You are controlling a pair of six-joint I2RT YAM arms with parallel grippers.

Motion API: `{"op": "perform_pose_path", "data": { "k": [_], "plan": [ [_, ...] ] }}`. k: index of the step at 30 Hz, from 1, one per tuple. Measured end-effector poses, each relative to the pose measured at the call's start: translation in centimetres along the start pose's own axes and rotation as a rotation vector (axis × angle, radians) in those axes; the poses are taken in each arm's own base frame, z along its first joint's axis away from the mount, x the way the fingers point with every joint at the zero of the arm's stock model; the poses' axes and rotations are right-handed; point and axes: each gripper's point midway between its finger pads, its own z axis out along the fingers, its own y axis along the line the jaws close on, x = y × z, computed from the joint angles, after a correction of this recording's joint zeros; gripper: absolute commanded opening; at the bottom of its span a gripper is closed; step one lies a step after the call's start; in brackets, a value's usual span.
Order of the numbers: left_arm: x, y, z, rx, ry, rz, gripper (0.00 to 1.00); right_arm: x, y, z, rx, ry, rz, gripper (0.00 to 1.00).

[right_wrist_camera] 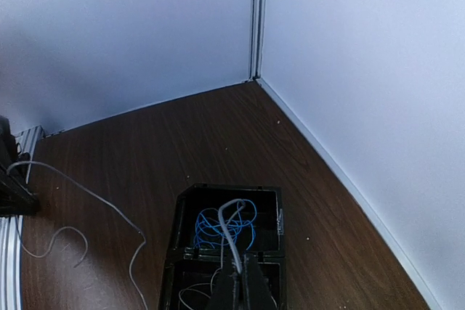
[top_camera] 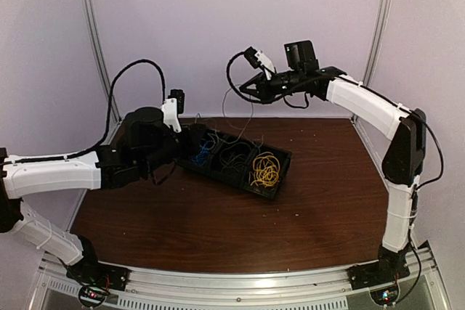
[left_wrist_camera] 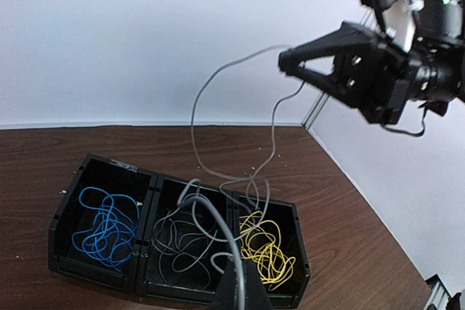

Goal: Untangle the cables

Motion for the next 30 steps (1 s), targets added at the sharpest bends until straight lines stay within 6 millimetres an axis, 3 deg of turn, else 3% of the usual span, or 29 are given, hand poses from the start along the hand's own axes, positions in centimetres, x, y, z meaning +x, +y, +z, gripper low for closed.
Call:
{"op": "perform_pose_path", "data": {
  "k": [5, 9, 11, 16, 20, 30],
  "plan": [
    [-1.4, 0.6, -0.9, -0.037, -0.040, 0.010, 0.00, 5.0, -0.9, 4.1, -0.045, 0.070, 0.082, 0.00],
    [-1.5, 1.2, -0.9, -0.063, -0.043, 0.018, 0.00, 6.7, -0.7, 5.7, -0.074, 0.093, 0.120, 0.00],
    [-1.5, 1.3, -0.9, -0.070, -0.044, 0.021, 0.00, 5.9, -0.4, 5.8, -0.086, 0.081, 0.119, 0.00],
    [-1.7, 1.5, -1.0, -0.079, -0.051, 0.030, 0.00, 0.4, 1.1, 5.0, -0.105, -0.028, 0.048, 0.00],
    [-2.3, 1.5, -1.4, -0.079, -0.065, 0.029, 0.00, -2.3, 2.6, 4.4, -0.126, -0.083, 0.014, 0.00],
    [-3.1, 1.4, -2.0, -0.075, -0.085, 0.021, 0.00, -1.7, 3.2, 5.0, -0.145, -0.069, 0.018, 0.00]
  ]
}}
